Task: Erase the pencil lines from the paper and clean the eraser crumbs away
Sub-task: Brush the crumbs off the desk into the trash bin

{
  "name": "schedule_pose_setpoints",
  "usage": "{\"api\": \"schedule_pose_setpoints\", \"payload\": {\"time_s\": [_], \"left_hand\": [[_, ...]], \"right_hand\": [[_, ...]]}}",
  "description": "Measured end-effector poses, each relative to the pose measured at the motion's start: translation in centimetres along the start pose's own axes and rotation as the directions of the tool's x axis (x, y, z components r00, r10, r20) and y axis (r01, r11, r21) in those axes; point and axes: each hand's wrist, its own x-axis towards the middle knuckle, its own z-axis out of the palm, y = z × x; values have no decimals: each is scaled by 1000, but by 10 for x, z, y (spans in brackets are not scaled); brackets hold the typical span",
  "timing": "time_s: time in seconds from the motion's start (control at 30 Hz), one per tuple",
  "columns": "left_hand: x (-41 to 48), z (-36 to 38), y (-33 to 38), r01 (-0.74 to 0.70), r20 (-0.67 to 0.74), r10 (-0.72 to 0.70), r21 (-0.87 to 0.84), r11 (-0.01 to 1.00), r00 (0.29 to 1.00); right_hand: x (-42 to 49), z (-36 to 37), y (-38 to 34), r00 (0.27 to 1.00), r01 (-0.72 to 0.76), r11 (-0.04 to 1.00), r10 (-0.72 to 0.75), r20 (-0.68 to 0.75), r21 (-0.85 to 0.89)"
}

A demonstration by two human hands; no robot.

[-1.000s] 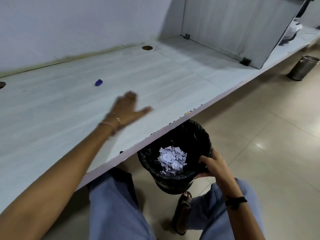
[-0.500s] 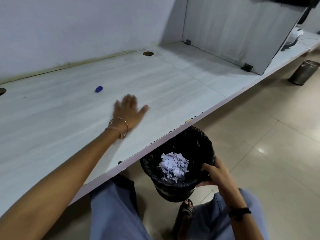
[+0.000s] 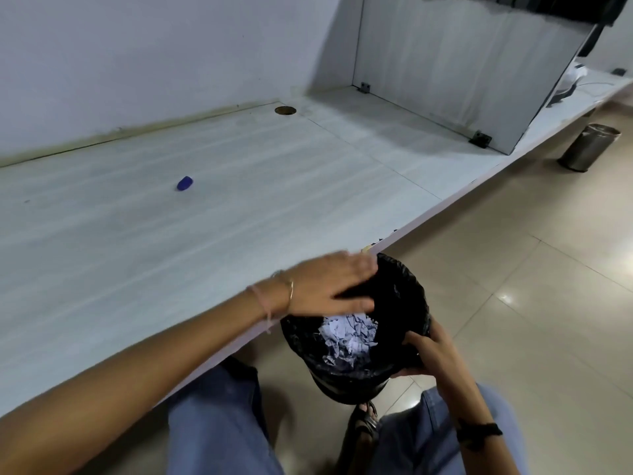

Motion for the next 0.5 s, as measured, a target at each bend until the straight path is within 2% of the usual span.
{"api": "schedule_pose_setpoints", "payload": {"time_s": [0.07,0.13,0.2,0.23,0.3,0.33,0.37,0.4,0.43,0.5], "left_hand": [[-25,4,22,-104,-5,104,-79,991,995],[-39,-4,13,-81,-94,70,-127,989,993],[-41,-13,-20,140,-174,-163,-140,980,971],[-41,-15,-42,294,-172,-315,-138,946,934],[-41,-14,-73,596,-80,-605,-106,796,792],[-39,-12,-80,683,-41,-690,-111,722,723],[-35,-11,-78,712,-39,-719,-112,694,694],[-27,-8,-71,692,-67,-698,-91,716,713],[-17,-5,-56,628,-99,-631,-62,776,770],[2,-3,-11,396,-119,-399,-51,917,909]], "right_hand": [[0,0,0,1000,7,1000,-7,1,-11],[-1,-2,-1,1000,3,1000,-3,4,-11],[-2,-4,-1,1000,-3,1000,3,7,-6],[-3,-4,-1,1000,-2,1000,2,6,0],[-7,-2,-1,1000,4,1000,-4,4,19],[-8,-1,-1,1000,8,1000,-8,3,30],[-10,1,-1,1000,9,999,-9,4,39],[-10,3,-1,1000,7,999,-7,8,44],[-10,5,-1,1000,2,999,-2,11,48],[-10,9,0,1000,-8,999,7,14,44]]}}
